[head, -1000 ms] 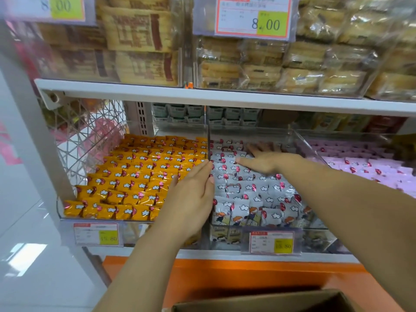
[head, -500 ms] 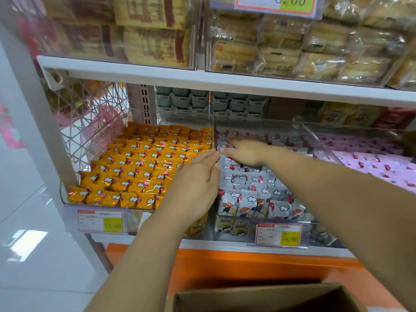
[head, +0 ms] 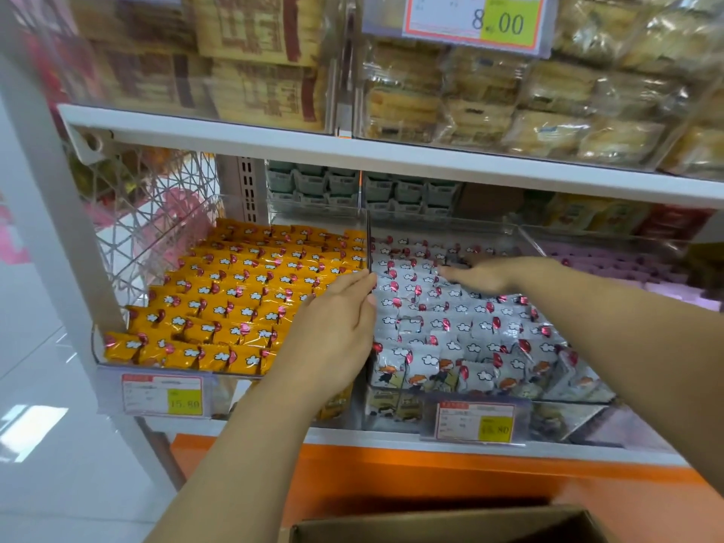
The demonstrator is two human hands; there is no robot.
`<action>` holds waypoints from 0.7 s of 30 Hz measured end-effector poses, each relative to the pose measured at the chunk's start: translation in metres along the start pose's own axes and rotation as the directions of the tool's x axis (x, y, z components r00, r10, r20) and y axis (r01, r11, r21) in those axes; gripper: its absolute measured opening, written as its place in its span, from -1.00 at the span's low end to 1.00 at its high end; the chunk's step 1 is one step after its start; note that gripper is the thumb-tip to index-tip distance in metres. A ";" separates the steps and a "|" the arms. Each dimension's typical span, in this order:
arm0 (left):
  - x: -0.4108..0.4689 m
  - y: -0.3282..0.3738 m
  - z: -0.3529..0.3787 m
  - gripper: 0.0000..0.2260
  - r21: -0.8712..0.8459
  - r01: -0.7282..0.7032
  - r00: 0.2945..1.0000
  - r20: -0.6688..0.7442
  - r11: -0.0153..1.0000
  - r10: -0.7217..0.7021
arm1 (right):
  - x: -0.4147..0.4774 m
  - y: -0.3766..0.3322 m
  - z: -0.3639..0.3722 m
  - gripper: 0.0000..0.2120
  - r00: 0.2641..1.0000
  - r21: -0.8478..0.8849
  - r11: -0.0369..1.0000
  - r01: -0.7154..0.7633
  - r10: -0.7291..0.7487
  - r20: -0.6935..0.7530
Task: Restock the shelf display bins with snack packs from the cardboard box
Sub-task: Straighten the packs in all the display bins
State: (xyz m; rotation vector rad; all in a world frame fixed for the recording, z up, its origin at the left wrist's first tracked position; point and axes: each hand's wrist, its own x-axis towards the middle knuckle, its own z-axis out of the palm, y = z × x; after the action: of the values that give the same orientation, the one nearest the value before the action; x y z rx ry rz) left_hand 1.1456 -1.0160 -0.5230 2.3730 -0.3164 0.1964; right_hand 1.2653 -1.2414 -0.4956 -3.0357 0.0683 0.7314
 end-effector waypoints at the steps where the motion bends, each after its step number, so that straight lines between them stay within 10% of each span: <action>1: 0.000 0.001 0.000 -0.61 0.005 0.000 1.000 -0.001 1.000 0.000 | -0.003 0.000 0.001 -0.17 1.000 -0.010 1.000 0.006 -0.006 0.008; 5: 0.001 0.003 0.000 -0.61 0.018 0.017 1.000 -0.004 1.000 -0.017 | -0.026 -0.002 -0.009 -0.32 0.994 0.047 0.995 0.084 -0.087 0.068; 10: 0.001 0.031 0.008 -0.62 0.155 -0.070 0.996 -0.036 0.985 0.077 | -0.095 0.033 -0.013 -0.43 0.952 0.010 0.975 0.220 -0.213 -0.220; 16: 0.001 0.095 0.058 -0.55 0.257 -0.341 0.913 0.321 0.904 0.253 | -0.171 0.085 0.036 -0.56 0.907 0.068 0.960 0.271 -0.231 -0.353; 21: 0.010 0.123 0.095 -0.57 0.421 -0.388 0.874 0.449 0.820 0.183 | -0.161 0.096 0.059 -0.59 0.864 -0.274 0.944 0.186 -0.289 -0.411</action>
State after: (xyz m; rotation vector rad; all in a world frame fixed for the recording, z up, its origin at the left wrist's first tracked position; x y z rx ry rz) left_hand 1.1254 -1.1701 -0.5105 2.8675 -0.9288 -0.0749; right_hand 1.0904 -1.3297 -0.4752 -3.2711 -0.4095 0.0104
